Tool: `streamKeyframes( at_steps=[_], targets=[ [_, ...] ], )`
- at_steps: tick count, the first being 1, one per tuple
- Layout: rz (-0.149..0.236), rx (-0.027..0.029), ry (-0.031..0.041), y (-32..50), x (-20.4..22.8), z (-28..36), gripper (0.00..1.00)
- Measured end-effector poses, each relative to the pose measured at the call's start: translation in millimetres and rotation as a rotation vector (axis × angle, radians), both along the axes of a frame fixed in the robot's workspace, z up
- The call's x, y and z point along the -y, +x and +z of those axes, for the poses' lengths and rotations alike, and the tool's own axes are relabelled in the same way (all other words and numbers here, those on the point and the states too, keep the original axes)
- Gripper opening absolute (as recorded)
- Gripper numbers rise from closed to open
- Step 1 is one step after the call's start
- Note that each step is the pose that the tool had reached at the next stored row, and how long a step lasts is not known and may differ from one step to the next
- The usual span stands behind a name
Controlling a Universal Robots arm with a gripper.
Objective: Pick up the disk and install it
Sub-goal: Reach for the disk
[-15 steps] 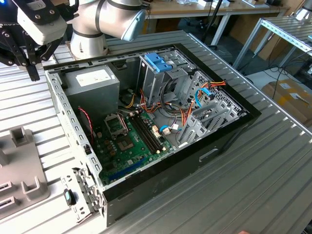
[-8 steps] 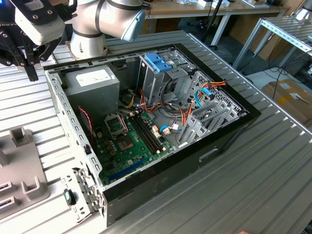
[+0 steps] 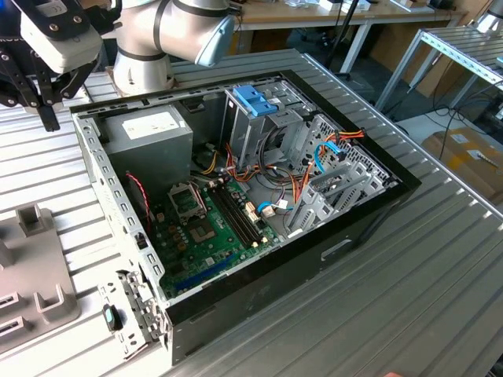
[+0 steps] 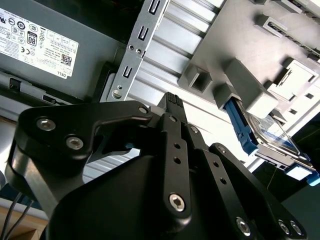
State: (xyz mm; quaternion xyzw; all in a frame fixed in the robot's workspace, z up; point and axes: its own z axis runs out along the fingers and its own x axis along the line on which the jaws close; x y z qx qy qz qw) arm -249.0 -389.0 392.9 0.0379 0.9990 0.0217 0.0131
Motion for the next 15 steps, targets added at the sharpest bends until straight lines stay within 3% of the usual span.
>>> streamKeyframes(
  at_steps=[10,15],
  targets=[
    [0.0,0.0,0.0,-2.6,0.0,0.0,0.11],
    [0.0,0.0001,0.0,-7.7,0.0,0.0,0.11]
  ],
)
